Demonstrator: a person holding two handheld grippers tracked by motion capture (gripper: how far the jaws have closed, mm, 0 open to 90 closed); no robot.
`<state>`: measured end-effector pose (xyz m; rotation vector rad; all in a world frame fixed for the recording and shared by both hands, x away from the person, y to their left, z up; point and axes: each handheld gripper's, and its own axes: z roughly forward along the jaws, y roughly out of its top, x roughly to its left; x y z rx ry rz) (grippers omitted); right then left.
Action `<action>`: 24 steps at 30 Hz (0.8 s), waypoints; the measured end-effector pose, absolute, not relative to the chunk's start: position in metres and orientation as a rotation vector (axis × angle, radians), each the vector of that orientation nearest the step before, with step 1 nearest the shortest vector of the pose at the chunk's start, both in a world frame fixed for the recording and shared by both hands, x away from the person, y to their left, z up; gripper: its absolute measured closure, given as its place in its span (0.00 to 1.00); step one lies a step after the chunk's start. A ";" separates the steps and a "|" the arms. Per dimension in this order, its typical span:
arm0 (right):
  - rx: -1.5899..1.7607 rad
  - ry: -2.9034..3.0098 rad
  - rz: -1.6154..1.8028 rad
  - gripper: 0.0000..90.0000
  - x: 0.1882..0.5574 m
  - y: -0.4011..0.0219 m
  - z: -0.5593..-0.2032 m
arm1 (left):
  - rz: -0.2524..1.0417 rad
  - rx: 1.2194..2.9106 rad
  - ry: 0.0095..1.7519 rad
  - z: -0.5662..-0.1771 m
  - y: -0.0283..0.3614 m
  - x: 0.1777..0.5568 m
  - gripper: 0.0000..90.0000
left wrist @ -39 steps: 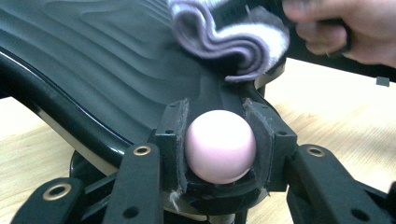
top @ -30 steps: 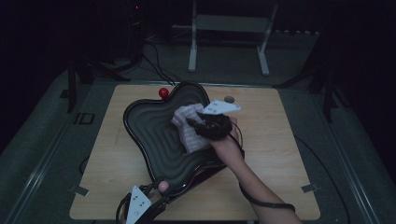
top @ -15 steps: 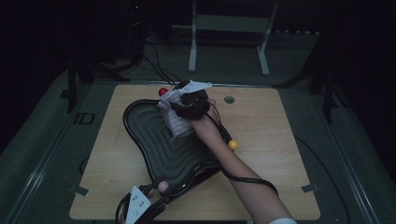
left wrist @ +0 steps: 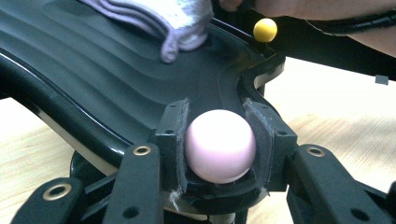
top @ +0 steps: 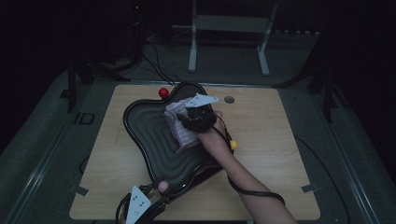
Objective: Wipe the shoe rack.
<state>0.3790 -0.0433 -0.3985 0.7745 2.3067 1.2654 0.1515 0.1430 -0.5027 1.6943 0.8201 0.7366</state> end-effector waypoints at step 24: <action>0.788 2.384 1.267 0.73 0.323 -0.089 -0.436 | 0.738 1.691 0.825 -0.503 0.142 0.151 0.67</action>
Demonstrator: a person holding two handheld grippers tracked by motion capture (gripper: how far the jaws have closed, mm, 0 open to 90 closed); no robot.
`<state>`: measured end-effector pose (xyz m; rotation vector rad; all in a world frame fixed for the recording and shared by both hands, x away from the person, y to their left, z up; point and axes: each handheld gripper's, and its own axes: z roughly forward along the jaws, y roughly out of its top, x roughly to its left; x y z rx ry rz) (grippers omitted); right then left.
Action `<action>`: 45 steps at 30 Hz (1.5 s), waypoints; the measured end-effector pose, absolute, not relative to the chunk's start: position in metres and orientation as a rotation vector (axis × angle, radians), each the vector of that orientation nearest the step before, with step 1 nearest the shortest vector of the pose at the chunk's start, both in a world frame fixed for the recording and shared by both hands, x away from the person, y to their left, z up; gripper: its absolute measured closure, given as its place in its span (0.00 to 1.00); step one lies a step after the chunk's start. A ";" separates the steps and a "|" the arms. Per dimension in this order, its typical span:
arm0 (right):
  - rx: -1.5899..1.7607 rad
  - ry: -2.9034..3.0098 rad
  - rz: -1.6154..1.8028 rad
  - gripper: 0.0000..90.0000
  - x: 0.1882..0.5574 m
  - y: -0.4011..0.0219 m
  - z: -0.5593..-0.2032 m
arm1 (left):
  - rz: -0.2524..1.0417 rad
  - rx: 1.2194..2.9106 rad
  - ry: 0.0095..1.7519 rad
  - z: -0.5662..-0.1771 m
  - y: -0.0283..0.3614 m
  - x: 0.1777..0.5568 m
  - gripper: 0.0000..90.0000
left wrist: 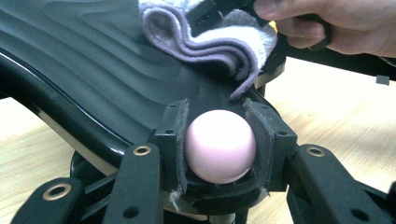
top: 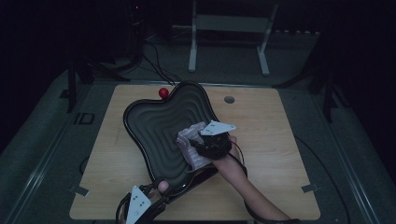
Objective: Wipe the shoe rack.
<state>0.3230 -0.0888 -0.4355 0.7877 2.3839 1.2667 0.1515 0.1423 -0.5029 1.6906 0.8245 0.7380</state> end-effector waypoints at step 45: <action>0.764 2.281 1.301 0.70 0.393 -0.004 -0.379 | 0.739 1.690 0.818 -0.503 0.144 0.151 0.67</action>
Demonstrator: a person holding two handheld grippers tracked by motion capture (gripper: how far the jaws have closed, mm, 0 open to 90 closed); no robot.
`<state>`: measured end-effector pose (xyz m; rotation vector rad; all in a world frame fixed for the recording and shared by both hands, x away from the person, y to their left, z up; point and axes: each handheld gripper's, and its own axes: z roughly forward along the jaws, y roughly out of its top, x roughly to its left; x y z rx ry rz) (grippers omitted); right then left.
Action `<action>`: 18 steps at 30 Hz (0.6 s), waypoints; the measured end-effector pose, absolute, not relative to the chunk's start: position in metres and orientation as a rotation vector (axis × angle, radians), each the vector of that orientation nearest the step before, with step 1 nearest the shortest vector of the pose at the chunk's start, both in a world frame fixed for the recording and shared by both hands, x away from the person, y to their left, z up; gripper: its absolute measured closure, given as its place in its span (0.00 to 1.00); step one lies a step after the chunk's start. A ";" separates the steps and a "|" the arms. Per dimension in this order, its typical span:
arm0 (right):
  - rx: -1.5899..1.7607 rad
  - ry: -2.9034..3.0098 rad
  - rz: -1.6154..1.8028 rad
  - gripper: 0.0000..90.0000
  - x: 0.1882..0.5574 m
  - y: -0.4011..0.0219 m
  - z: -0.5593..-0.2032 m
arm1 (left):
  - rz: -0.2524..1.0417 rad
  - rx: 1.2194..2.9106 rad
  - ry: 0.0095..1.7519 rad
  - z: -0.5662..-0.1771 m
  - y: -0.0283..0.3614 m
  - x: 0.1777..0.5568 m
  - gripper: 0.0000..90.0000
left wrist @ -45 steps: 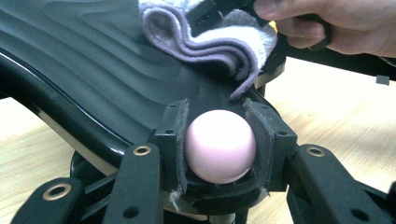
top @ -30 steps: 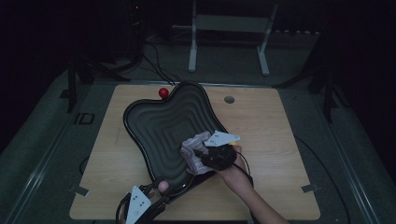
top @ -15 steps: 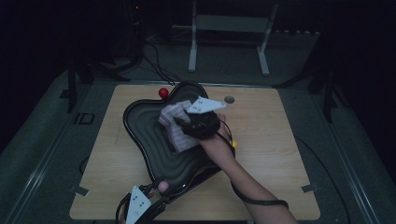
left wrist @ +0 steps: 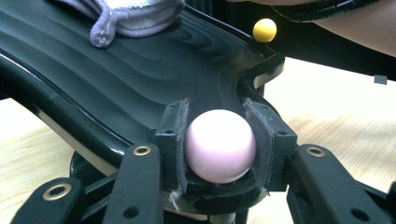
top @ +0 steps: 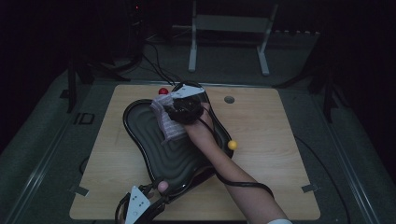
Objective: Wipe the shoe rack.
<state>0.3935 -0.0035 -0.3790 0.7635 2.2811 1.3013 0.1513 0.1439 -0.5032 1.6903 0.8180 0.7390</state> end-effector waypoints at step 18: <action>0.740 2.289 1.279 0.70 0.382 -0.008 -0.389 | 0.741 1.694 0.821 -0.503 0.143 0.152 0.67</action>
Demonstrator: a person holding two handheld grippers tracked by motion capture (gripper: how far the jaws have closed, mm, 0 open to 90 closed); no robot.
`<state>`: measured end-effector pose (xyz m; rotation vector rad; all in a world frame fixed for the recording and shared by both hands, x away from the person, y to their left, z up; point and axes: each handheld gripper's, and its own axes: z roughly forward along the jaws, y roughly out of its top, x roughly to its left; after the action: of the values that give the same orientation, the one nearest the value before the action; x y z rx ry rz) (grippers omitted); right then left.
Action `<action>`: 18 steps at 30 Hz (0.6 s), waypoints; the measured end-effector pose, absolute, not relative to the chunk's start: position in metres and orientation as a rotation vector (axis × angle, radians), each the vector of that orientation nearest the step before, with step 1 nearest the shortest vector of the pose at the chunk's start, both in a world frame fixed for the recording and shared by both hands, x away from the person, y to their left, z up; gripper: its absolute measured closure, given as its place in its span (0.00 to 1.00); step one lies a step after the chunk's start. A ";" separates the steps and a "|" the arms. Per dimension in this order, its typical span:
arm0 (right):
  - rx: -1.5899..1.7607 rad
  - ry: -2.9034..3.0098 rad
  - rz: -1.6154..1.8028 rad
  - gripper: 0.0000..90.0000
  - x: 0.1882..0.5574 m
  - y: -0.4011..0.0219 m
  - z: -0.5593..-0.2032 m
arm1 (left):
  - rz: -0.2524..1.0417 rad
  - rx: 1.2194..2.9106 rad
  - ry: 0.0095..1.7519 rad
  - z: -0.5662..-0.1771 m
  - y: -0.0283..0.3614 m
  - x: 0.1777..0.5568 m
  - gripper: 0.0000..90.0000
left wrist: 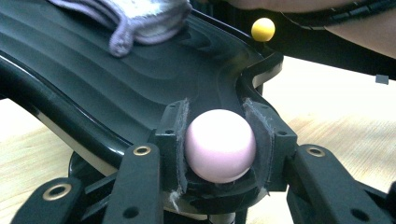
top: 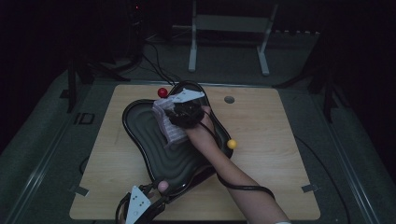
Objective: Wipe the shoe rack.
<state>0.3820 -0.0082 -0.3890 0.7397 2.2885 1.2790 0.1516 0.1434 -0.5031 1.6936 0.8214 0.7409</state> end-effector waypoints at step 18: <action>0.713 2.350 1.287 0.72 0.332 -0.047 -0.423 | 0.746 1.693 0.827 -0.503 0.142 0.151 0.67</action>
<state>0.3322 -0.0471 -0.4230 0.7133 2.3501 1.2869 0.1515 0.1425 -0.5029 1.6927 0.8275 0.7463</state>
